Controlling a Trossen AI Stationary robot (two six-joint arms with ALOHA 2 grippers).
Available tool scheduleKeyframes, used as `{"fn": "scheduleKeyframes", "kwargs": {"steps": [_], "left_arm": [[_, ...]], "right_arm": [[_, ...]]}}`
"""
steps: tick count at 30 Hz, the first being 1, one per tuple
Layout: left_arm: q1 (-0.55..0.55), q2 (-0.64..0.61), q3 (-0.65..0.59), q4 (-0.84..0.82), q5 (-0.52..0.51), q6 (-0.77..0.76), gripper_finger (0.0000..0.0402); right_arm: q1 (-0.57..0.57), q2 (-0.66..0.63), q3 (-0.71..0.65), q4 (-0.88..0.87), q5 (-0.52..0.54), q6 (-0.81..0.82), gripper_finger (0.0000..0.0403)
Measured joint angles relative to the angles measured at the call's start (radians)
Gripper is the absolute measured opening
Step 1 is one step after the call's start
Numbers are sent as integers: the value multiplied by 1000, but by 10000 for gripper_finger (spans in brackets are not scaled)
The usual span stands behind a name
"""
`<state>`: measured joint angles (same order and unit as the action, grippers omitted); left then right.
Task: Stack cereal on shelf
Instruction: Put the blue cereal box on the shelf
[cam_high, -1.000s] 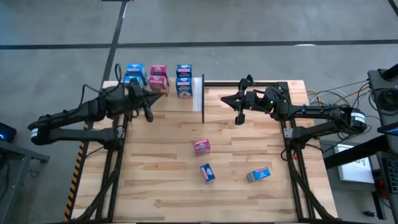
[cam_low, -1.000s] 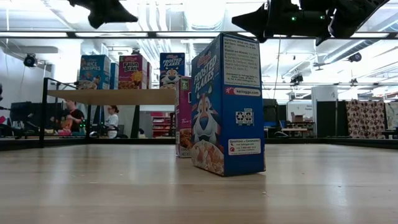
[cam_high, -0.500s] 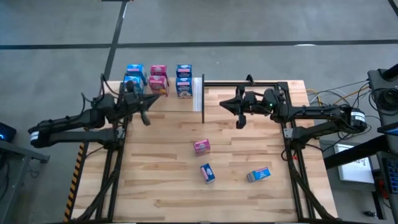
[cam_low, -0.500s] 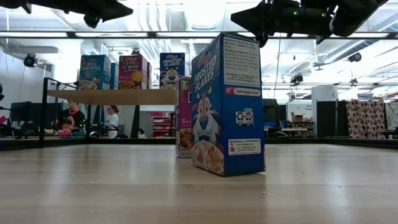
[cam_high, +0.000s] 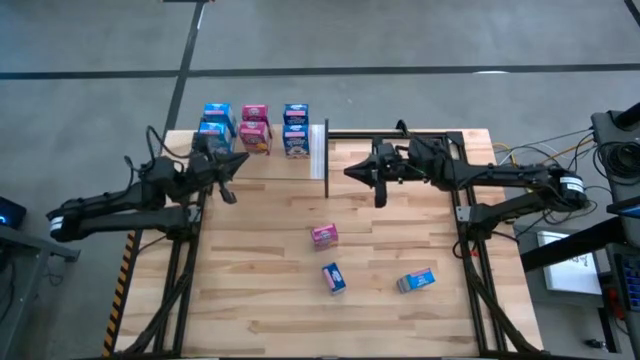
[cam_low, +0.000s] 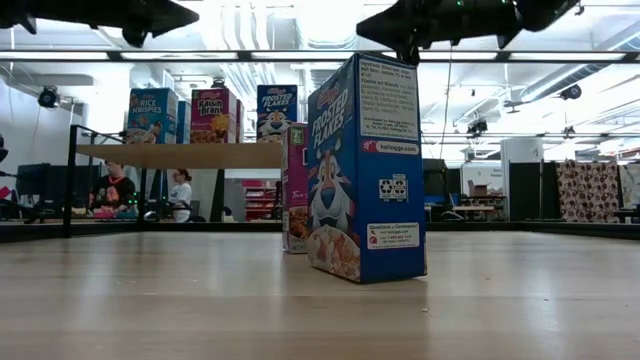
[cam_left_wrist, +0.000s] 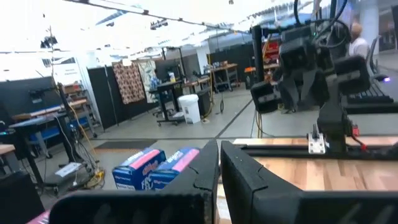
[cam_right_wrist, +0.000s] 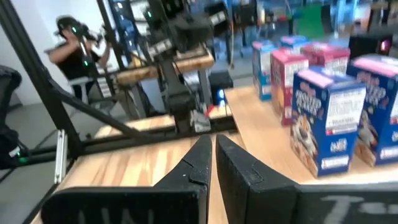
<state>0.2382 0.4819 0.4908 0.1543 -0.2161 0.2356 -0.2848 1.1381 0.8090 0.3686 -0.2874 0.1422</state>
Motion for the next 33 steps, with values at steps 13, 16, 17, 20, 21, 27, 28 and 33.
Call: {"fn": "scheduleKeyframes", "kwargs": {"steps": [13, 16, 17, 20, 21, 27, 28, 33], "left_arm": [[0, -93, -9, -25, 0, -6, 1], [0, -101, -9, -39, 0, -8, 1], [0, -103, -9, -39, 0, -8, 1], [0, -104, -9, -40, 0, -8, 1], [0, -104, -9, -40, 0, -8, 1], [0, -103, -9, -40, 0, -8, 1], [0, -103, -9, -40, 0, -8, 1], [0, -102, -9, -39, 0, -13, 1]], "right_arm": [[49, 11, 224, -483, 105, 18, 13], [69, 11, 267, -574, 114, 53, 13], [76, 11, 279, -606, 122, 74, 13], [100, 11, 311, -704, 133, 136, 13], [109, 11, 320, -735, 134, 158, 13], [193, 10, 328, -819, 133, 270, 13], [207, 10, 326, -822, 133, 288, 13], [273, 24, 317, -832, 179, 388, 13]]}}
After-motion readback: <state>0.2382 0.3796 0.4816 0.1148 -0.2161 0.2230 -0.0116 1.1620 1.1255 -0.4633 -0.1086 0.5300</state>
